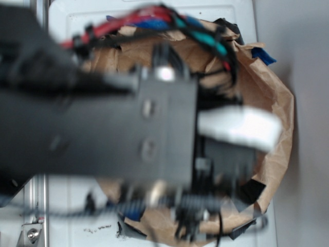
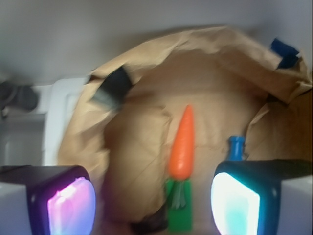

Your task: Grab the carrot.

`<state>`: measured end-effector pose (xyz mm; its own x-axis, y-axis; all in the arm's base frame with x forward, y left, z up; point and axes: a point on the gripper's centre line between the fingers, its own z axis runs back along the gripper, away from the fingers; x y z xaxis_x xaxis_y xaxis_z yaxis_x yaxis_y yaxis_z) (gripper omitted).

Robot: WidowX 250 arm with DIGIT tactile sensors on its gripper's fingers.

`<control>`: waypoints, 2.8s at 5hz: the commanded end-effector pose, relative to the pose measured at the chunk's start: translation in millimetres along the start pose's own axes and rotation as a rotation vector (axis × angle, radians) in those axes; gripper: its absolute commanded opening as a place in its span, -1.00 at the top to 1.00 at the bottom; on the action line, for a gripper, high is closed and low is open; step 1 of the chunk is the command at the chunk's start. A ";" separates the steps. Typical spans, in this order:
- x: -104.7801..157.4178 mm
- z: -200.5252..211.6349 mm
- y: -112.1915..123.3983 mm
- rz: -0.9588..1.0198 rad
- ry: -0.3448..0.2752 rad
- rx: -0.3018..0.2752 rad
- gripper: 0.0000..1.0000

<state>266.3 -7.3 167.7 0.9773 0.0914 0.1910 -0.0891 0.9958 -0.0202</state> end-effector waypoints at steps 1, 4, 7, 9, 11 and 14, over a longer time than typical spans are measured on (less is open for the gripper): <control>-33.5 -47.3 49.7 0.004 0.042 0.006 -1.00; -67.2 -111.1 27.4 0.017 0.108 -0.050 -1.00; -34.9 -82.4 7.8 0.102 0.046 -0.129 -1.00; -23.2 -84.6 0.4 0.080 0.031 -0.136 -1.00; -15.0 -100.4 -0.6 0.041 -0.011 -0.121 -1.00; 1.5 -103.0 14.4 0.004 -0.072 -0.105 -1.00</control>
<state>275.2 1.0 52.2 0.9742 0.0934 0.2053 -0.0679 0.9895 -0.1279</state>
